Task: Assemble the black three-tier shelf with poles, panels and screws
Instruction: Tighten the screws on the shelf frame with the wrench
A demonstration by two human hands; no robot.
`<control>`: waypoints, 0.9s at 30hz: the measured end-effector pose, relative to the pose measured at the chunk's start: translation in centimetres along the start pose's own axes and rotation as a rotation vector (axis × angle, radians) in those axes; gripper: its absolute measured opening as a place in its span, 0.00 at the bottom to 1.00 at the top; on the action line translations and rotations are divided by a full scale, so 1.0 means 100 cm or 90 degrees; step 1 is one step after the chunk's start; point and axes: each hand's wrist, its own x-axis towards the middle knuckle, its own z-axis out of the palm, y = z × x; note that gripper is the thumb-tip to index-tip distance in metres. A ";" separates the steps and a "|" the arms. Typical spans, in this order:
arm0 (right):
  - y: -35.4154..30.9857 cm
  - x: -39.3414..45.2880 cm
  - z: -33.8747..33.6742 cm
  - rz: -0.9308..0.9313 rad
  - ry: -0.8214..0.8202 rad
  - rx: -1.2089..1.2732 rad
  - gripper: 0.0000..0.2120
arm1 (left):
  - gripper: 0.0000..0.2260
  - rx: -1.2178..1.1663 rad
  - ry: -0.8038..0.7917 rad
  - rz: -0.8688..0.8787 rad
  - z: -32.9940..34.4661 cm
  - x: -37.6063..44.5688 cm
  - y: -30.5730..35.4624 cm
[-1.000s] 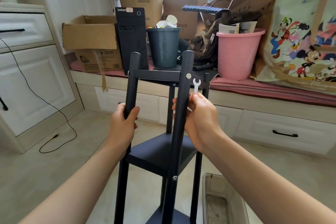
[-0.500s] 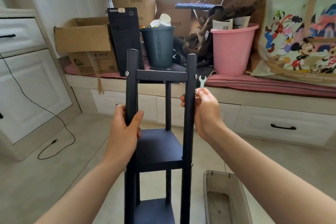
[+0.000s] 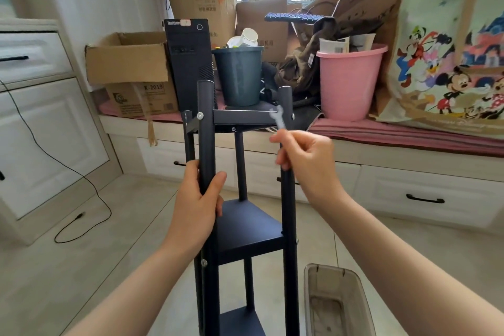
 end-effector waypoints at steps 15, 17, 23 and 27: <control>-0.005 -0.004 0.025 0.434 -0.260 0.294 0.11 | 0.05 0.000 -0.040 -0.004 0.013 -0.003 0.001; -0.005 -0.003 0.023 0.419 -0.279 0.284 0.10 | 0.05 -0.003 -0.040 -0.005 0.012 -0.003 0.002; -0.006 0.002 0.012 0.398 -0.341 0.265 0.07 | 0.02 -0.011 -0.039 -0.008 0.011 -0.003 0.004; -0.004 0.005 0.011 0.388 -0.348 0.259 0.02 | 0.02 -0.016 -0.048 -0.010 0.011 -0.004 0.005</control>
